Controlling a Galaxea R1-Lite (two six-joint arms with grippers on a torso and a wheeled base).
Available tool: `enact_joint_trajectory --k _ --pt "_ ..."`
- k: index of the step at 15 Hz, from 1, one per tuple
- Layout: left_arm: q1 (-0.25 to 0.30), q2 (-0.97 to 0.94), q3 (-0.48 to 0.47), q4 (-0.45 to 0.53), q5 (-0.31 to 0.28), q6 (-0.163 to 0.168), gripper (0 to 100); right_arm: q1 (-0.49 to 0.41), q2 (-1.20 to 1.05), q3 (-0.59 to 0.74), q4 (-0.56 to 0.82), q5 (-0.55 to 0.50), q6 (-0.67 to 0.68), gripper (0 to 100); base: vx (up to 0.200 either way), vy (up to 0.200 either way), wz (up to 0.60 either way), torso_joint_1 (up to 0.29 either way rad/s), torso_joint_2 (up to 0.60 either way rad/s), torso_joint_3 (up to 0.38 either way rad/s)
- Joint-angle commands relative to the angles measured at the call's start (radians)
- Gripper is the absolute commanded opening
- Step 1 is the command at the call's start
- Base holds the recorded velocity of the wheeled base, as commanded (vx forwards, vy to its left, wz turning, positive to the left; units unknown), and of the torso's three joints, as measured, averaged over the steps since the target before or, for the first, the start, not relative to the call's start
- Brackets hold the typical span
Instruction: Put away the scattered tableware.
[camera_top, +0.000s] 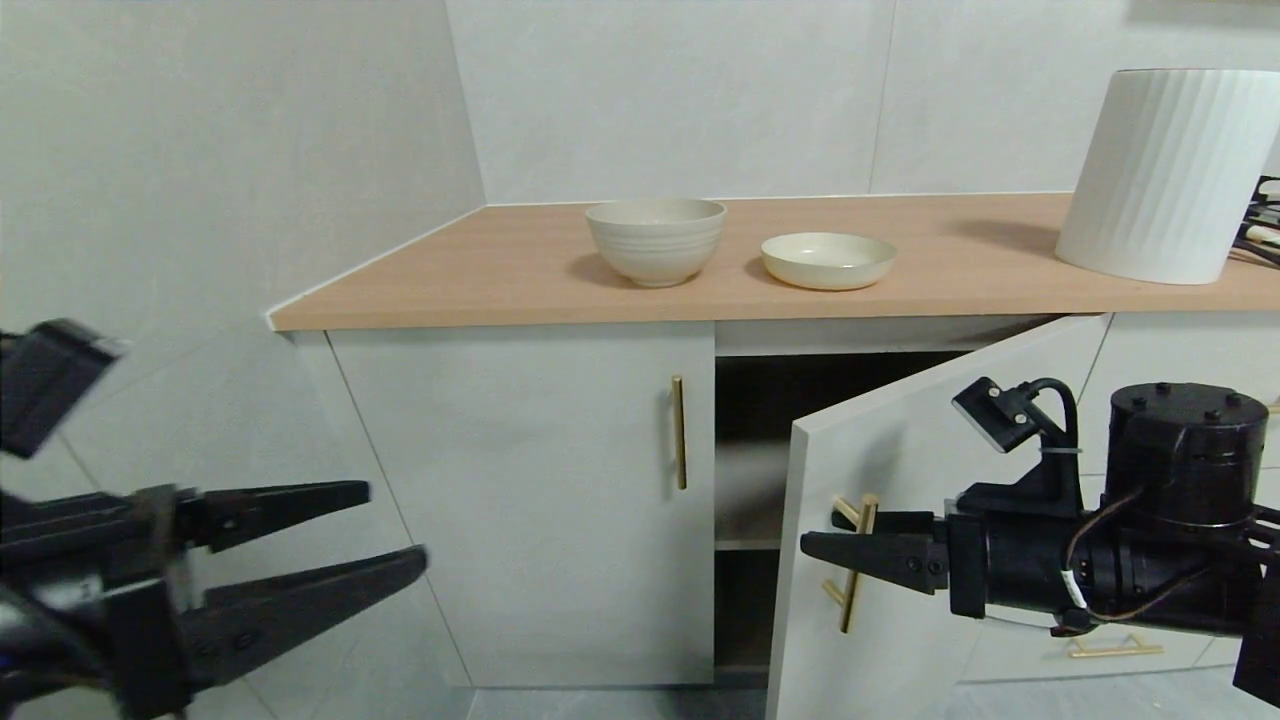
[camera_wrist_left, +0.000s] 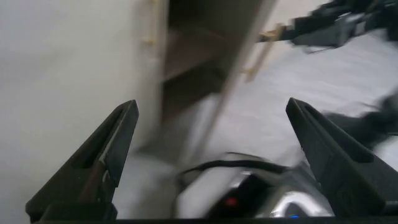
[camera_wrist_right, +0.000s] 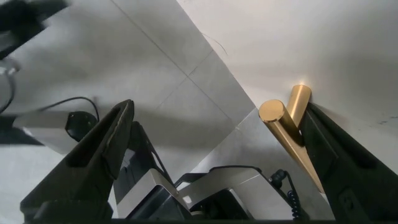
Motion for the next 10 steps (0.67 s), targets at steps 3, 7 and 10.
enact_joint_trajectory --k 3,7,10 --pt "-0.202 0.376 -0.017 -0.210 -0.012 -0.103 100 0.002 0.009 0.001 0.003 0.000 0.000 100 0.000 0.000 0.00 0.000 0.00 0.000" --pt "-0.250 0.531 -0.031 -0.336 0.019 -0.101 100 0.005 0.007 0.008 0.003 0.005 0.000 100 0.000 0.000 0.00 0.000 0.00 0.000" --pt "-0.256 0.603 -0.024 -0.398 0.031 -0.103 100 0.019 0.007 0.016 0.003 0.005 0.000 100 0.000 0.000 0.00 0.000 0.00 0.000"
